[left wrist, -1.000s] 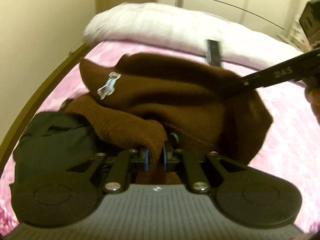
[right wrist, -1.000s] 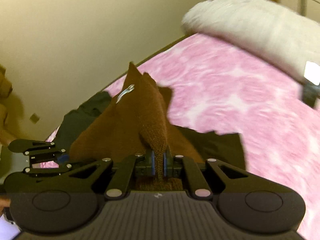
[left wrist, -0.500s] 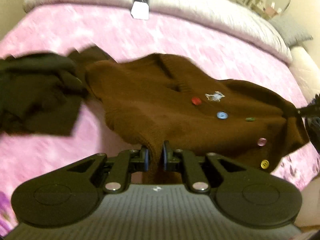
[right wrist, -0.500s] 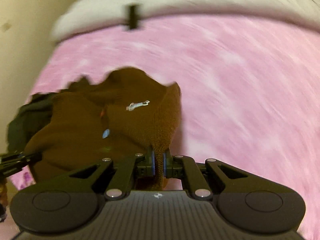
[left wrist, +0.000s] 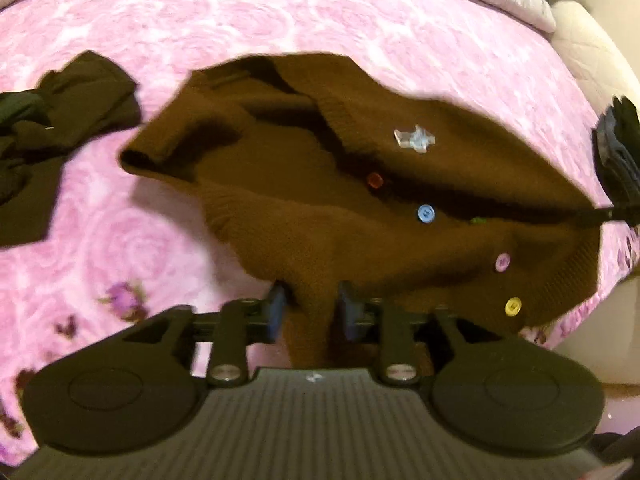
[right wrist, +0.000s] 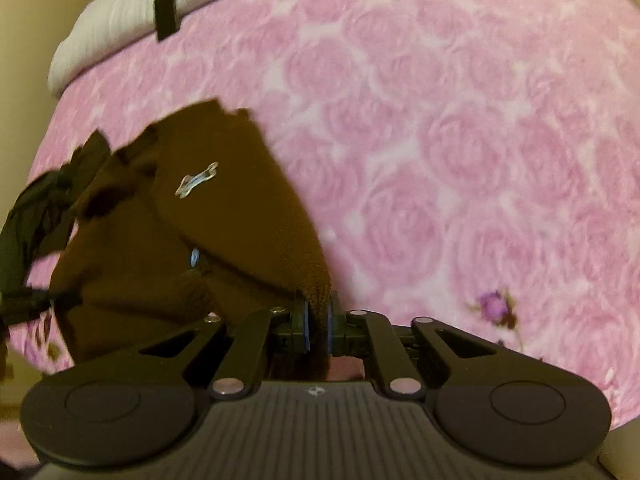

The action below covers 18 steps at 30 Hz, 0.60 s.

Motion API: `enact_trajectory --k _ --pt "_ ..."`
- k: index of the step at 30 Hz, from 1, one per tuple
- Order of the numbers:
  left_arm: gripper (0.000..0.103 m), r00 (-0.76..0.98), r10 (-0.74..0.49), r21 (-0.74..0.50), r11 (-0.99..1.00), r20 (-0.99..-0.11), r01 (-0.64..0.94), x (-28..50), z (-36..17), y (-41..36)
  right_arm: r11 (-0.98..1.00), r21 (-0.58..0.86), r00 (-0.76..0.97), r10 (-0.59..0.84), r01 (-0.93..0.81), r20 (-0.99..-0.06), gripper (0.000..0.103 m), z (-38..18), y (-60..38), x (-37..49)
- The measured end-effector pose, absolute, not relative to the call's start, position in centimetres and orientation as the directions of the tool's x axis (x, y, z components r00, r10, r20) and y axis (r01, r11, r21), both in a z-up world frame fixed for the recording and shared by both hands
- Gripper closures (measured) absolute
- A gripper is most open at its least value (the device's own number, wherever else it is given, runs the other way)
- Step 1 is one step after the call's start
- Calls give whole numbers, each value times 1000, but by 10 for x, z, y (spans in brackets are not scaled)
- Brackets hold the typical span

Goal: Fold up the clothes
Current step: 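Lift the brown vest with the left tool while the right tool holds another edge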

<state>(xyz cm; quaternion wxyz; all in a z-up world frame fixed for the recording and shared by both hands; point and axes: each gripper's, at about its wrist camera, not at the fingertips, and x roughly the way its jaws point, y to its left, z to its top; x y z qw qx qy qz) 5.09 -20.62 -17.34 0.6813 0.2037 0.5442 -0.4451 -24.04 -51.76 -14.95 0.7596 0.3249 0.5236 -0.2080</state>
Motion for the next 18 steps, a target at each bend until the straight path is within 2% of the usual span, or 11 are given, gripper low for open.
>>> enact_trajectory --k 1,3,5,6,10,12,13,15,16,17,18 --pt "62 32 -384 -193 533 -923 824 58 -168 -200 717 272 366 26 642 -930 79 -150 -515 -240" --pt "57 78 -378 -160 557 -923 815 73 -160 -192 747 250 383 -7 616 -924 50 -144 -511 -228" --pt "43 146 -368 -107 586 -918 803 97 -160 -188 778 246 430 -34 578 -902 48 -137 -511 -210" --pt "40 174 -365 -85 594 -915 800 109 -163 -189 800 239 450 -42 550 -892 48 -134 -510 -196" --pt "39 230 -371 -23 565 -900 825 155 -194 -218 881 223 504 -21 418 -863 44 -139 -517 -115" --pt "40 220 -373 -19 543 -901 840 173 -215 -233 940 182 521 6 287 -854 44 -152 -518 -63" --pt "41 210 -372 -20 527 -904 850 182 -230 -241 963 155 519 18 221 -854 44 -161 -519 -38" --pt "49 188 -354 -14 497 -916 868 193 -254 -253 991 100 509 40 90 -860 44 -181 -521 9" --pt "58 177 -347 -13 481 -921 877 198 -266 -258 997 72 500 50 24 -864 44 -193 -522 31" --pt "72 175 -343 -6 467 -923 884 200 -274 -259 998 47 490 60 -39 -870 44 -204 -523 53" --pt "80 175 -339 3 452 -924 892 202 -279 -262 995 31 474 72 -94 -878 45 -216 -524 72"
